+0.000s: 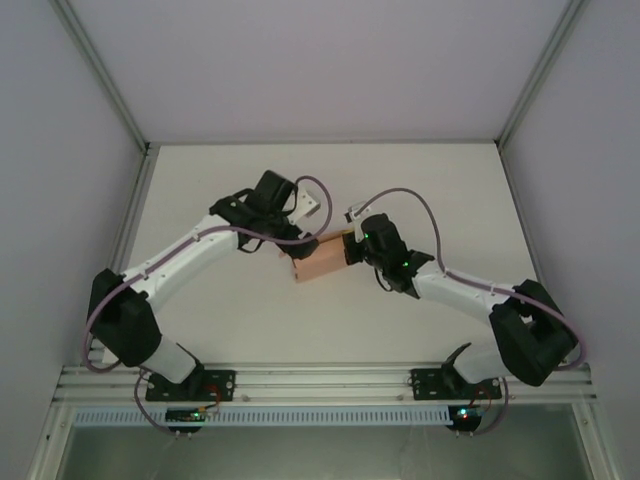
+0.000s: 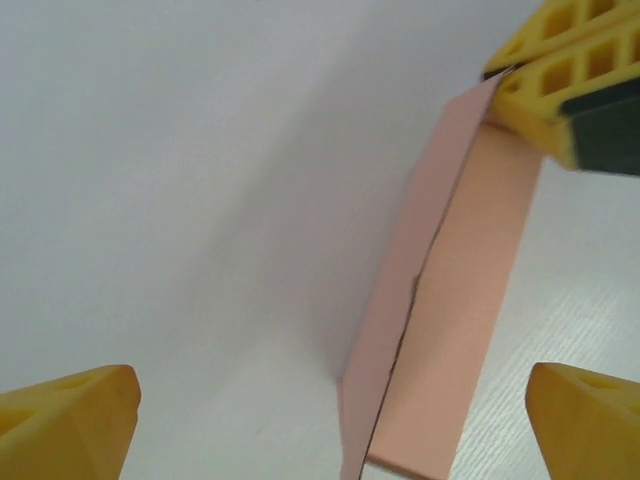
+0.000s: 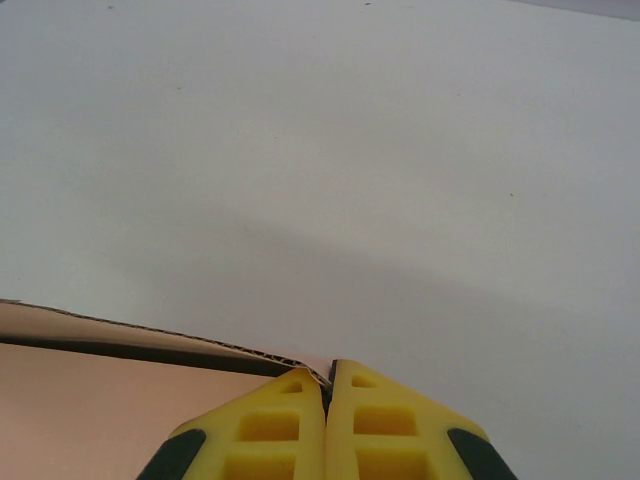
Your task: Assemble paper box
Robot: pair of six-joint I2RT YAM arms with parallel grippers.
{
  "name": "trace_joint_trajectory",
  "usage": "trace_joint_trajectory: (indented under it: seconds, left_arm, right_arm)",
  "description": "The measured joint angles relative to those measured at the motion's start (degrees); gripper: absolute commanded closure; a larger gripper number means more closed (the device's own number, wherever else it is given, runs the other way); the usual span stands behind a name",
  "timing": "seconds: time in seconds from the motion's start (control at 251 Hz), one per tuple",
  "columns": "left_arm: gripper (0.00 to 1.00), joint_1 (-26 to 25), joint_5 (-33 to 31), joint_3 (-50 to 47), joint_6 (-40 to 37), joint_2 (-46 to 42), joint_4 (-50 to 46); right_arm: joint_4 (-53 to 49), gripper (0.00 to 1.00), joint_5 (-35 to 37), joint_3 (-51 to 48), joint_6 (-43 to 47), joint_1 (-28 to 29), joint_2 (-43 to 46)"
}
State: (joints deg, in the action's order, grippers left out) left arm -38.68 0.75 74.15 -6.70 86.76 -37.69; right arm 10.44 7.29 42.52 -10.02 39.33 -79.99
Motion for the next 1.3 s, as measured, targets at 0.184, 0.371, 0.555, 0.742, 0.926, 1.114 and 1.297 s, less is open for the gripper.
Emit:
trace_joint_trajectory:
  seconds: [0.184, 0.371, 0.555, 0.742, 0.926, 1.114, 1.297]
  left_arm:
    - [0.54, 0.0, -1.4, -5.79, 3.17, -0.33, -0.28]
    - [0.68, 0.07, -1.92, -6.29, 4.83, -0.92, -0.13]
    - [0.78, 0.07, -2.6, -6.29, 5.97, -1.7, 0.2]
    - [0.78, 0.07, -2.75, -6.29, 7.72, -1.81, -0.04]
    - [0.76, 0.07, -3.02, -7.37, 9.64, -2.99, -0.42]
    - [0.84, 0.07, -3.37, -7.96, 10.62, -3.23, -1.18]
    - [1.0, 0.15, -2.95, -7.93, 11.47, -3.23, -1.07]
  right_arm:
    - [-1.99, 1.0, 0.92, 2.29, -1.16, 0.35, -1.46]
    - [-3.67, 1.0, 0.92, 3.32, -1.2, 0.52, -1.75]
    - [-5.03, 1.0, 1.03, 4.31, -1.2, 0.72, -2.1]
    - [-5.57, 1.0, 1.53, 4.68, -1.27, 0.94, -2.29]
    - [-5.97, 1.0, 1.55, 5.01, -1.38, 1.11, -2.47]
    - [-5.97, 1.0, 1.53, 5.05, -1.38, 1.11, -2.54]
    - [-5.99, 1.0, 1.64, 5.09, -1.4, 1.33, -2.58]
